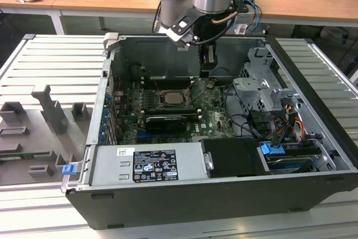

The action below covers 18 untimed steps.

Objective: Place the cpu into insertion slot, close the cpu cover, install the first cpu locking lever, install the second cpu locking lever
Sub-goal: 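Close the cpu cover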

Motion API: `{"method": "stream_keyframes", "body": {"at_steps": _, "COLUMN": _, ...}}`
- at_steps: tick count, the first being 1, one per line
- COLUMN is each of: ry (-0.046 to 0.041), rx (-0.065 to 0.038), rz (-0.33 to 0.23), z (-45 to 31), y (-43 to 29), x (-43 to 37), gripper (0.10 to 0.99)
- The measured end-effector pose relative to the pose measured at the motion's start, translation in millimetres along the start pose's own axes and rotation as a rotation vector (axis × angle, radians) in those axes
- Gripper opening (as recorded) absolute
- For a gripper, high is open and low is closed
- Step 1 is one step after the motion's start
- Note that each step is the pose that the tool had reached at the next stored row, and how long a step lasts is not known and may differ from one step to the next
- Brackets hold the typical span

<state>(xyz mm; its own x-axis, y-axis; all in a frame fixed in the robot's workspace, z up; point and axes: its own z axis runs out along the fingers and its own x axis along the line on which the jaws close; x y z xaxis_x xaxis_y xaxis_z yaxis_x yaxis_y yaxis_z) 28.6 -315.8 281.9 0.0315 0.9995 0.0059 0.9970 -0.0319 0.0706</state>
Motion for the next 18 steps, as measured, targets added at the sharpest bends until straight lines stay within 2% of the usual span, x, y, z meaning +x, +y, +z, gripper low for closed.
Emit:
{"method": "stream_keyframes", "body": {"at_steps": 12, "ry": -0.0001, "rx": 0.0, "rz": 0.0, "z": 1.0, "y": 14.3, "x": 0.6, "gripper": 0.106}}
{"method": "stream_keyframes", "body": {"at_steps": 16, "ry": -0.0001, "rx": 0.0, "rz": 0.0, "z": 1.5, "y": 21.5, "x": 1.1, "gripper": 0.106}}
{"method": "stream_keyframes", "body": {"at_steps": 18, "ry": 0.0, "rx": 0.0, "rz": 0.0, "z": 2.4, "y": 22.4, "x": 1.1, "gripper": 0.106}}
